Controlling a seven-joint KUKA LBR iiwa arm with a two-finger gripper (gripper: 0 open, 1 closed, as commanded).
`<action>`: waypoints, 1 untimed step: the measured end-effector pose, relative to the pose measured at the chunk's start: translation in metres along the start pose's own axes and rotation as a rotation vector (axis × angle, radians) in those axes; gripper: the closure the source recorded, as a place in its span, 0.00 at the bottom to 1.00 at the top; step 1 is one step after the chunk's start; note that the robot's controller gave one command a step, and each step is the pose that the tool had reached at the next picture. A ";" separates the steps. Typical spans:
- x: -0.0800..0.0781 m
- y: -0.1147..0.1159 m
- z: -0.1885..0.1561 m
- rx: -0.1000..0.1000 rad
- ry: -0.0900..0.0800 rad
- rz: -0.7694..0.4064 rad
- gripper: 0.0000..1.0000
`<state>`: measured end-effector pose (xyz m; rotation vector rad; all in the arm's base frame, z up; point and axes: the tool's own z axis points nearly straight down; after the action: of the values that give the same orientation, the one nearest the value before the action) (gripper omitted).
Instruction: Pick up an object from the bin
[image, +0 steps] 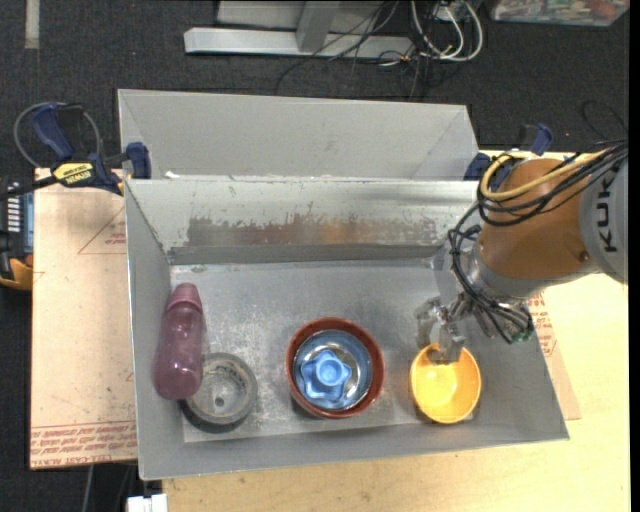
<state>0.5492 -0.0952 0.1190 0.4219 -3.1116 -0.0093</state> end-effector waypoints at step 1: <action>0.032 0.034 -0.036 -0.004 0.003 -0.280 1.00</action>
Offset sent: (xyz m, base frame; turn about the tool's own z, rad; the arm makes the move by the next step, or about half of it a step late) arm -0.0042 -0.0031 0.0711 -0.0419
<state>0.5090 -0.0715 0.1549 0.8511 -3.0197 -0.0145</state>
